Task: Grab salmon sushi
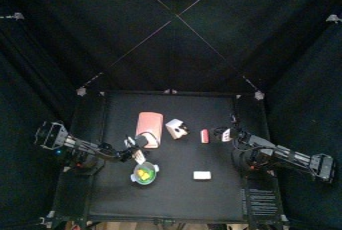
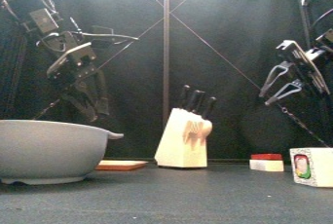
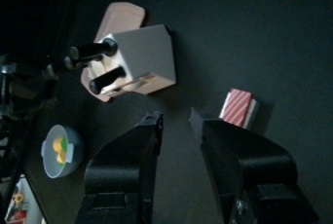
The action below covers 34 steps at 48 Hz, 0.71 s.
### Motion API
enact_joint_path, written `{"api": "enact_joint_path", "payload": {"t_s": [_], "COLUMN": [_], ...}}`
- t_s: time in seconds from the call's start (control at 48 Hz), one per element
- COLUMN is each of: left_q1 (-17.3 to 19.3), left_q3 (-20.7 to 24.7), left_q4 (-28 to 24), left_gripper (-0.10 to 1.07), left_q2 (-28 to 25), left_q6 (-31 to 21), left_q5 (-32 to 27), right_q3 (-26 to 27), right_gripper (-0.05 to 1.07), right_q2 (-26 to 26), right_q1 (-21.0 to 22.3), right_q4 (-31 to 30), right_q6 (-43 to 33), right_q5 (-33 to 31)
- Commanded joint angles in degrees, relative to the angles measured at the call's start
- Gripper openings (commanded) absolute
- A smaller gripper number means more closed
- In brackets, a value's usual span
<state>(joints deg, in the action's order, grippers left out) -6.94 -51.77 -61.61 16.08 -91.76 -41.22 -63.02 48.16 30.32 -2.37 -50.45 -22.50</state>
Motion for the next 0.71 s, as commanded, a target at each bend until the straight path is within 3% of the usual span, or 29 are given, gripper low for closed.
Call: {"api": "enact_joint_path", "payload": {"t_s": [0.0, 0.271, 0.479, 0.688], "left_q1": [1.5, 2.5, 2.5, 2.8], "left_q3": [-0.2, -5.3, -6.8, -6.9], "left_q4": [-1.7, -4.4, -4.2, -4.2], "left_gripper": [0.91, 0.91, 0.91, 0.91], "left_q2": [3.2, 8.6, 8.8, 8.7], "left_q6": [0.1, -0.6, -0.9, -1.0], "left_q5": [-1.1, 0.4, 3.1, 3.8], "right_q3": [4.7, 7.6, 7.3, 5.7], "right_gripper": [0.72, 0.79, 0.92, 0.94], "right_q2": [-1.7, -7.9, -14.7, -21.1], "right_q1": [-0.4, -6.0, -7.0, -6.9], "right_q4": [-1.8, -5.2, -8.3, -9.7], "right_q6": [-1.0, -7.6, -11.5, -11.5], "right_q5": [-5.8, -8.8, -11.0, -7.2]}}
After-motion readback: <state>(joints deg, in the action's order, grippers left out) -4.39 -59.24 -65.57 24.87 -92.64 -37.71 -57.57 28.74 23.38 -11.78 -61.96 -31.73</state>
